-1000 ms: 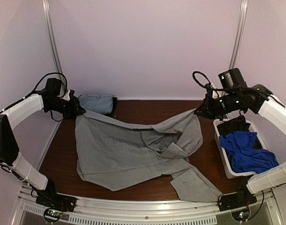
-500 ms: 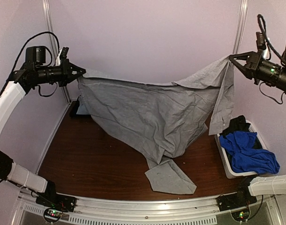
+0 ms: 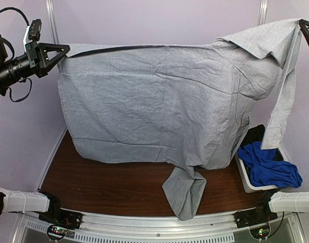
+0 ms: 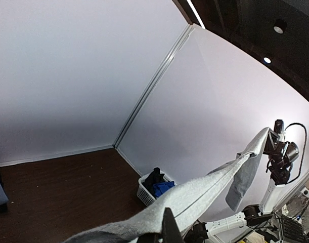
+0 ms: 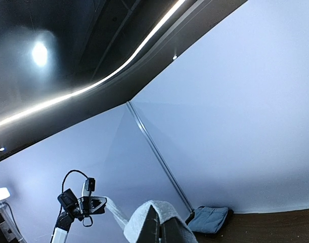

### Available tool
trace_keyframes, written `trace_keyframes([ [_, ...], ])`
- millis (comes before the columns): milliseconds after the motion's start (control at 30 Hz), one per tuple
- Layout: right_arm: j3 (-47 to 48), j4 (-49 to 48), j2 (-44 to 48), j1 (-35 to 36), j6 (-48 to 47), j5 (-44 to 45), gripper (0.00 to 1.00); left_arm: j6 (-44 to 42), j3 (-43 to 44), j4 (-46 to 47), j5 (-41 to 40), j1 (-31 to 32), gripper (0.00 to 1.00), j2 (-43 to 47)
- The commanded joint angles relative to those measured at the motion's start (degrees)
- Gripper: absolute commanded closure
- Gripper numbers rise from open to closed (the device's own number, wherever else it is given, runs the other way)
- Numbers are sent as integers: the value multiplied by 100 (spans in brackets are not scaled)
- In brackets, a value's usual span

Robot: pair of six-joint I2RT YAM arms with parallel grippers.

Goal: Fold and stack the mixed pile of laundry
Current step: Flatten out the crumpled shirt at the center of the board.

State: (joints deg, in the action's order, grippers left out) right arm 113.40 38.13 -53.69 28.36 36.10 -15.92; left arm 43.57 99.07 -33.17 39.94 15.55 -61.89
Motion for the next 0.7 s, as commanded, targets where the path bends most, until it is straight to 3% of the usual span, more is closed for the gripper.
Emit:
trace_keyframes([
  [0, 612, 94, -937, -19, -783, 1205, 100, 196, -35, 199, -527, -8, 100, -773],
  [133, 1000, 388, -2033, -104, -1504, 2560, 100, 249, -172, 490, -1036, -17, 100, -1704],
  [333, 846, -474, -4061, -1661, -986, 898, 100, 401, 4, 815, -1684, -231, 100, -3439],
  [367, 923, -637, -4525, -1807, -880, 539, 94, 389, 98, 820, -1806, -250, 100, -3747],
  [400, 1172, -654, -5025, -1935, -752, 159, 79, 413, 192, 810, -1905, -290, 100, -4004],
  [467, 2543, -270, -6483, -2066, -580, -575, 33, 470, 382, 739, -2038, -397, 76, -4525],
  [533, 3947, 498, -7509, -2133, -471, -839, 4, 550, 445, 614, -2218, -529, 58, -4658],
  [600, 4154, 919, -7749, -2173, -473, -874, 0, 375, 513, 189, -2710, -568, 31, -4588],
  [667, 3290, 992, -7318, -2177, -646, -717, 0, 48, 505, -188, -2945, -578, 12, -4498],
])
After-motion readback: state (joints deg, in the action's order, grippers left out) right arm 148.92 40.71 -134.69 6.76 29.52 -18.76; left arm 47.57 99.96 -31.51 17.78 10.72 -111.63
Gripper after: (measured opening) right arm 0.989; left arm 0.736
